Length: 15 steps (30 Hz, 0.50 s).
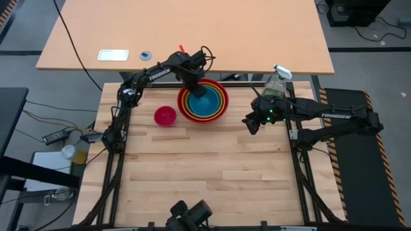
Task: Nest bowls inside each other
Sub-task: Stack the blue bowl on top of the green bowl, then stack the red bowl on top of the blue bowl
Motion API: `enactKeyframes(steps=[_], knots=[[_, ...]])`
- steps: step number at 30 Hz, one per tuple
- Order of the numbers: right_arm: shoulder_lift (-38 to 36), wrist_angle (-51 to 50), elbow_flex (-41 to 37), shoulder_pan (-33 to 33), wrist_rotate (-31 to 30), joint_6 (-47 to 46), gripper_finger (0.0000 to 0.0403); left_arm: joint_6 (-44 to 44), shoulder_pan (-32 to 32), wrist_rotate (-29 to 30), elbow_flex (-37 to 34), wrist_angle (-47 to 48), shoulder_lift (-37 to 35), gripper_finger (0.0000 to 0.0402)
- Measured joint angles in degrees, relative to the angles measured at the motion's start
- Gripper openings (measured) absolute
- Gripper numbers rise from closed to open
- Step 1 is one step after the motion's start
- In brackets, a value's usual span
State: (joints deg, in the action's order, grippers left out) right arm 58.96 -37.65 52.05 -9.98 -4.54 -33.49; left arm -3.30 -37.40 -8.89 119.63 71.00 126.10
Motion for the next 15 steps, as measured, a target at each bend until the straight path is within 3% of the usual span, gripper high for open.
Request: enactKeyframes(steps=[8,15], knots=[[-0.01,-0.04,0.00,0.50,-0.99,0.04,0.0170,2.91,1.06,1.76,0.00,-0.40,-0.30,0.0155],[0.00,-0.04,0.00,0.38,-2.05,0.17,0.0170,10.05,0.82,1.71,0.03,-1.58,-4.85,0.0172]])
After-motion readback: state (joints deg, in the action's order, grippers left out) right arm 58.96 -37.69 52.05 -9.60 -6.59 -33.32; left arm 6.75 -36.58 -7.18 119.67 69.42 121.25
